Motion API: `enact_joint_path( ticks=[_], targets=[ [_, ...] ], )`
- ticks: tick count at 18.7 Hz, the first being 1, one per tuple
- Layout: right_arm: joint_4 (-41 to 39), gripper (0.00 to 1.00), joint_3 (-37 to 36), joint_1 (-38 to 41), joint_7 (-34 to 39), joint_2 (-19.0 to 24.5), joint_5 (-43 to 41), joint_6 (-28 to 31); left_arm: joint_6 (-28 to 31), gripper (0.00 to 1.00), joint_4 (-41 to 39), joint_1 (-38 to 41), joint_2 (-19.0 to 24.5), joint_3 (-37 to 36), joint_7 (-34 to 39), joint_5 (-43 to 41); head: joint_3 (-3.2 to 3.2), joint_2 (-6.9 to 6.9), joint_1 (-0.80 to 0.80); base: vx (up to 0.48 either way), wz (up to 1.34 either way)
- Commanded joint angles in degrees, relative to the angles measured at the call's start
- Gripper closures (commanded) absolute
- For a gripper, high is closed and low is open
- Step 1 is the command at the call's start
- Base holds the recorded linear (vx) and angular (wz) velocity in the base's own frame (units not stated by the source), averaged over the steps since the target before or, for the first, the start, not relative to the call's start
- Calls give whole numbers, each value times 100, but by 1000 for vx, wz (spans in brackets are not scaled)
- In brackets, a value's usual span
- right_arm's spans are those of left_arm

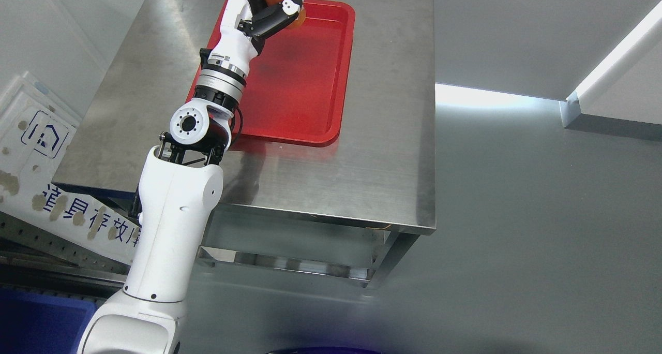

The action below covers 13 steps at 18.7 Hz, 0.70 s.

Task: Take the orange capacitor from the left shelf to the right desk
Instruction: 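Lower the held capacitor with the left hand onto the red tray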

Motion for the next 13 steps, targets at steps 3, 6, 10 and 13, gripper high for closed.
enact_joint_path(
  ticks=[3, 6, 10, 13],
  targets=[
    [-132, 0, -71, 194, 3, -101, 0, -3, -44, 94, 1246, 128, 100, -302, -14, -151, 0, 0, 0, 9, -3],
    [-132, 0, -62, 194, 3, -101, 0, -3, -88, 92, 1255, 155, 100, -302, -31, -160, 0, 0, 0, -20, 4],
    [-132, 0, -62, 194, 3, -101, 0, -3, -88, 86, 1255, 216, 100, -302, -58, -160, 0, 0, 0, -10, 12],
    [-132, 0, -71, 194, 3, -101, 0, -3, -88, 82, 1255, 207, 100, -302, -58, -160, 0, 0, 0, 0, 0]
  ],
)
